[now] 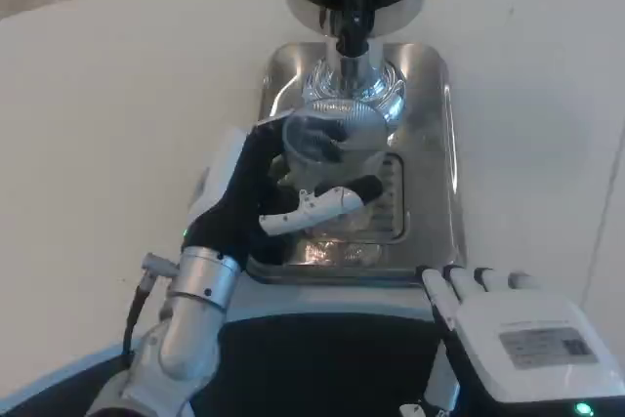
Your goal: Grasp the cup under the faucet to collect the drink, then remove the cup.
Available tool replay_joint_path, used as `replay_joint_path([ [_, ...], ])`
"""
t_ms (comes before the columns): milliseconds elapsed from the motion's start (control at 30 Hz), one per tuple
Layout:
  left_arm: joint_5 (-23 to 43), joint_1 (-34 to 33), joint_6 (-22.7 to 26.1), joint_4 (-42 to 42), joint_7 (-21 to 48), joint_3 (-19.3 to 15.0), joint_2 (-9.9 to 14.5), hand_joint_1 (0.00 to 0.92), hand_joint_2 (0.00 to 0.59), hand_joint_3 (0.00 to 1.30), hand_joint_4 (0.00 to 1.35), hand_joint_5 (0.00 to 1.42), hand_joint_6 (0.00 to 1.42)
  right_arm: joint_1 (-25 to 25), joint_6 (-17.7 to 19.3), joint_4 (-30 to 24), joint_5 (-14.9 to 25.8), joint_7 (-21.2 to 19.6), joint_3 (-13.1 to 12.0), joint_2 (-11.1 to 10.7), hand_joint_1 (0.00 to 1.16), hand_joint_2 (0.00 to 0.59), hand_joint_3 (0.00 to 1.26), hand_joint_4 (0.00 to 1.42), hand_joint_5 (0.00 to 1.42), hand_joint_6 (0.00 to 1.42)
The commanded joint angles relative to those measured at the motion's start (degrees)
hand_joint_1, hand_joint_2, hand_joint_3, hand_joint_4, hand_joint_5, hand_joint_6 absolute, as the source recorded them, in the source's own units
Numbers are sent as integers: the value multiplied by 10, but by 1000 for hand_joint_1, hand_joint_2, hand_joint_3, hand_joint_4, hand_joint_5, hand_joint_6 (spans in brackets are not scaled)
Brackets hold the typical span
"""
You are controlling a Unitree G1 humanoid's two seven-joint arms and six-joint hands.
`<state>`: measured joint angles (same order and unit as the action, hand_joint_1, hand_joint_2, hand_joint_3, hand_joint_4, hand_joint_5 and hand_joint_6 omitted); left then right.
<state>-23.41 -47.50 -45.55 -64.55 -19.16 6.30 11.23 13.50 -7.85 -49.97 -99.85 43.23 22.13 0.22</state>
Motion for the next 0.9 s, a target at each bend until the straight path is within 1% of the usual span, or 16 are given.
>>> replay_joint_path([
  [33, -18, -20, 21, -26, -41, 20, -9, 571, 13, 942, 1098, 1198, 428, 40, -6, -24, -7, 11, 57, 68, 358, 437, 0, 0, 0, 0],
  [133, -21, -27, 28, -36, -58, 26, -12, 573, 12, 942, 1098, 1198, 428, 40, -8, -25, -9, 14, 55, 69, 358, 437, 0, 0, 0, 0],
  [200, -26, -30, 32, -40, -67, 31, -12, 570, 14, 938, 1064, 1175, 428, 41, -10, -27, -9, 15, 54, 69, 358, 437, 0, 0, 0, 0],
  [333, -26, -35, 39, -46, -73, 40, -13, 548, 1, 825, 911, 1082, 407, 44, -13, -28, -5, 14, 51, 67, 358, 437, 0, 0, 0, 0],
  [400, -23, -35, 39, -48, -72, 42, -14, 531, 0, 793, 876, 1036, 399, 44, -15, -25, -4, 12, 51, 68, 358, 437, 0, 0, 0, 0],
  [467, -20, -35, 38, -48, -71, 43, -14, 519, 3, 756, 810, 993, 387, 43, -18, -21, -3, 10, 50, 67, 358, 437, 0, 0, 0, 0],
  [533, -20, -35, 34, -47, -70, 45, -13, 472, 22, 690, 670, 873, 377, 41, -20, -18, -1, 9, 49, 66, 358, 437, 0, 0, 0, 0],
  [600, -21, -33, 31, -44, -68, 47, -12, 397, 55, 597, 552, 764, 353, 37, -22, -13, 1, 8, 48, 66, 358, 437, 0, 0, 0, 0],
  [667, -23, -32, 31, -42, -70, 50, -10, 355, 52, 517, 435, 646, 335, 33, -25, -9, 1, 7, 48, 67, 358, 439, 0, 0, 0, 0],
  [733, -29, -31, 30, -41, -75, 54, -8, 330, 54, 474, 373, 592, 314, 31, -27, -7, 2, 6, 48, 67, 360, 440, 0, 0, 0, 0],
  [800, -32, -30, 29, -39, -80, 57, -6, 312, 55, 391, 266, 494, 287, 30, -29, -6, 2, 5, 48, 67, 364, 439, 0, 0, 0, 0],
  [833, -32, -30, 29, -39, -83, 59, -5, 303, 48, 369, 236, 449, 252, 30, -30, -6, 2, 5, 48, 67, 366, 439, 0, 0, 0, 0],
  [900, -33, -29, 29, -37, -89, 64, -4, 286, 47, 335, 206, 409, 189, 30, -31, -5, 2, 3, 49, 67, 384, 448, 6, 0, 0, 0],
])
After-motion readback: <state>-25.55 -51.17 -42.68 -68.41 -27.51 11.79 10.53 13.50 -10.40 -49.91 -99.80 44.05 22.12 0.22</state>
